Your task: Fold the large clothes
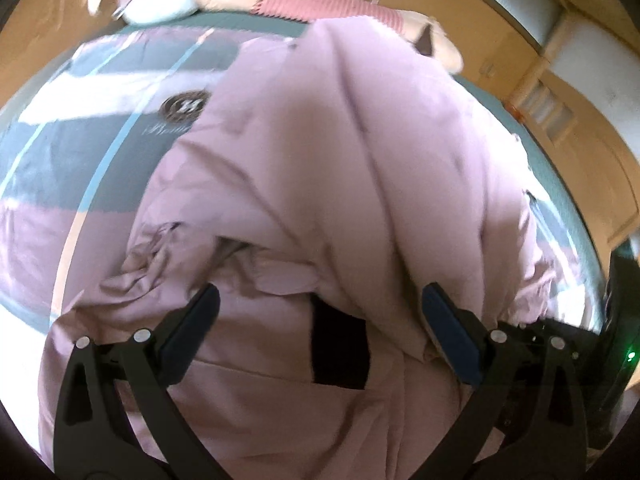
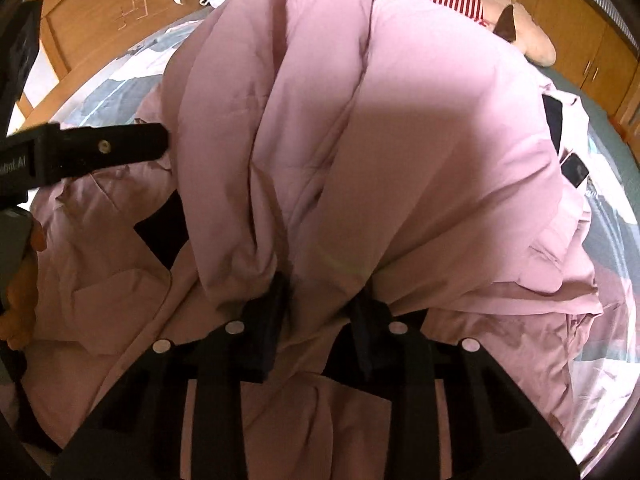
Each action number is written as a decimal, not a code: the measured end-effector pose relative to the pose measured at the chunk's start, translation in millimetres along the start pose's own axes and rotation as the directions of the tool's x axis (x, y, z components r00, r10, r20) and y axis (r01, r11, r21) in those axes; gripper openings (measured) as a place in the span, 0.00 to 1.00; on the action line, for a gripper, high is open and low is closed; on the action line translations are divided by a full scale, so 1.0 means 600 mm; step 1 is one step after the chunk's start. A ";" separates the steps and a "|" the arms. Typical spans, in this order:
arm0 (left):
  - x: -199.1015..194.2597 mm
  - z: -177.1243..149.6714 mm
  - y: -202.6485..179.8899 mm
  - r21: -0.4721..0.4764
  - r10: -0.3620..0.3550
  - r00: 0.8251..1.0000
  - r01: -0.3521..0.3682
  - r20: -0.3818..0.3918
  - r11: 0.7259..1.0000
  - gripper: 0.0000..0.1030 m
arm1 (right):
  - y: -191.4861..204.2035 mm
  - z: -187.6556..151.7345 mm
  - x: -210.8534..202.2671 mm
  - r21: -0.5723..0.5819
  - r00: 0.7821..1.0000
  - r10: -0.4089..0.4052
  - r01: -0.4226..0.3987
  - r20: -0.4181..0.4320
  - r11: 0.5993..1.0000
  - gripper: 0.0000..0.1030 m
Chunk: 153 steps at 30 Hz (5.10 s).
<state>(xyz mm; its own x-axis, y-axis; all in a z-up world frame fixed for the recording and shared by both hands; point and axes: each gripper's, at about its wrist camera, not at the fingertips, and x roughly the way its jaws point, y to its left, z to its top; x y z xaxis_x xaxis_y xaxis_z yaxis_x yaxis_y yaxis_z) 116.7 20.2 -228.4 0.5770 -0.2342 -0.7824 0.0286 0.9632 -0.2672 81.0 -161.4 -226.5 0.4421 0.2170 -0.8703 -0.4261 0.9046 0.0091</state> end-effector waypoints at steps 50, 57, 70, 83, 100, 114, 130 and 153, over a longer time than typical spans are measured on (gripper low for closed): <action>0.050 -0.021 -0.022 -0.007 0.027 0.999 -0.028 -0.047 1.000 0.98 | -0.129 -0.002 -0.002 0.235 0.984 -0.130 0.098 0.124 0.967 0.95; 0.055 -0.023 -0.040 0.036 0.041 0.998 -0.040 -0.036 0.999 0.98 | -0.134 -0.005 -0.002 0.256 0.988 -0.106 0.075 0.112 0.964 0.96; 0.047 -0.031 -0.050 0.043 0.089 0.996 -0.089 -0.016 0.995 0.98 | -0.096 -0.012 -0.018 0.193 0.931 -0.305 0.267 0.202 0.944 0.96; 0.051 -0.039 -0.046 0.049 0.097 0.993 -0.094 -0.066 0.994 0.98 | -0.083 0.025 -0.104 0.237 0.855 -0.281 0.192 0.436 0.952 0.97; -0.024 -0.035 -0.053 0.054 0.161 0.983 -0.166 0.082 0.985 0.98 | -0.073 0.063 0.030 0.155 0.938 -0.247 0.213 0.245 0.965 0.77; 0.013 -0.045 -0.007 0.013 0.340 0.935 -0.341 -0.100 0.940 0.98 | -0.074 0.050 0.038 0.169 0.937 -0.241 0.202 0.254 0.965 0.91; 0.016 -0.037 -0.001 0.009 0.347 0.933 -0.347 -0.092 0.938 0.98 | -0.072 0.052 0.036 0.168 0.935 -0.246 0.208 0.254 0.964 0.95; -0.002 -0.038 0.037 -0.027 0.426 0.901 -0.430 -0.085 0.903 0.98 | -0.088 0.014 0.021 0.249 0.930 -0.237 0.168 0.281 0.954 0.99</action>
<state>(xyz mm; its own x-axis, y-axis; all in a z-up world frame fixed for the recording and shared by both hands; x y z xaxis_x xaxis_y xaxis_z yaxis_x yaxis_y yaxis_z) 98.0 38.9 -246.1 0.4621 0.1885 -0.8666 -0.2440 0.9665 0.0801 115.7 -203.4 -233.6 0.7342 0.0902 -0.6730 -0.1353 0.9907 -0.0148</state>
